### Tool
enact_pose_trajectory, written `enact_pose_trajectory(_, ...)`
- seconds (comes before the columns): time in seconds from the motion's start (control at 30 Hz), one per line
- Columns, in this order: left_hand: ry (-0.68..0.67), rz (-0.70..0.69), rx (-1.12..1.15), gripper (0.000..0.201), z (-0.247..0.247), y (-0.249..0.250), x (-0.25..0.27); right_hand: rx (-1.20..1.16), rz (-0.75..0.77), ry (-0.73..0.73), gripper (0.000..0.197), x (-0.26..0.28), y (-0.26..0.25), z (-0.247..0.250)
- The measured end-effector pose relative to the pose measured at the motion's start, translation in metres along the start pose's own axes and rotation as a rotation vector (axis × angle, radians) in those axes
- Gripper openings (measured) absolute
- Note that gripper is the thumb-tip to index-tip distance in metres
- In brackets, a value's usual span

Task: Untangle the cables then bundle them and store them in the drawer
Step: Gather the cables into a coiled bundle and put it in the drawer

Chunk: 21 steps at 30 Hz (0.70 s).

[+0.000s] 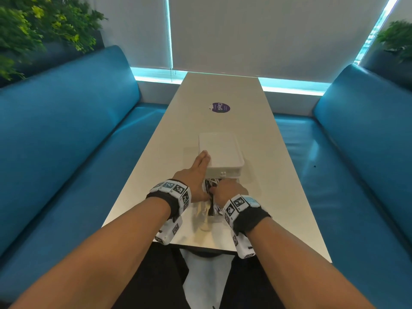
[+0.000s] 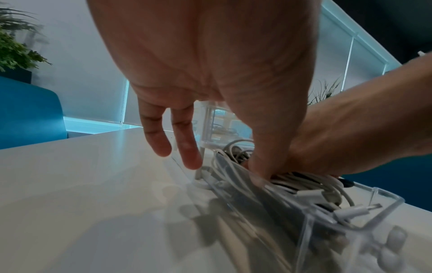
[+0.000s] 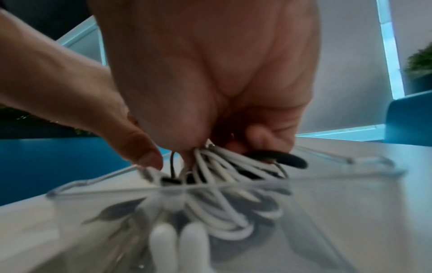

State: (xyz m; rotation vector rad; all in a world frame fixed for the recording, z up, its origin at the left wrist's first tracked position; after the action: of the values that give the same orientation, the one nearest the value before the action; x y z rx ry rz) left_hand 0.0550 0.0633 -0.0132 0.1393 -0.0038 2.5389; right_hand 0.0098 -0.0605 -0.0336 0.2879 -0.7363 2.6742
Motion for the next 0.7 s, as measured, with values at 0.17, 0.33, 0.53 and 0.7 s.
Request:
enact_pose_trajectory(0.17,-0.009,0.022,-0.018,0.125,-0.007,-0.001,-0.005,0.122,0.041,-0.050,0.023,-0.001,-0.011,0.005)
enact_pose_trajectory(0.33,0.032,-0.019,0.101,0.096,-0.004,-0.007,-0.010,-0.021,0.051,-0.045,0.023,-0.003,-0.004,0.002)
enact_pose_trajectory(0.53,0.222,0.068,0.095,0.059,-0.007,-0.002,-0.021,-0.159,0.042,0.010,0.025,0.002,0.005,0.001)
enact_pose_trajectory(0.7,0.262,0.143,-0.039,0.072,-0.014,0.008,-0.024,-0.203,0.095,0.006,0.029,0.006,0.013,0.002)
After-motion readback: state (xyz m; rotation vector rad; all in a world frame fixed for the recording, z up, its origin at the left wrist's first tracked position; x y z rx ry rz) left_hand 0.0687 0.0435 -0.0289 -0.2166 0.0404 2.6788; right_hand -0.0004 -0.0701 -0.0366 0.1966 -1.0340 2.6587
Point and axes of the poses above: each hand's wrist, its own x-axis away from the middle knuckle, its own z-axis out of the back of the hand, y = z × x, the point moved 3 cm from there along -x, towards the middle knuckle, and after that the axes turned 13 degrees about -x, right-handed, at the moved point
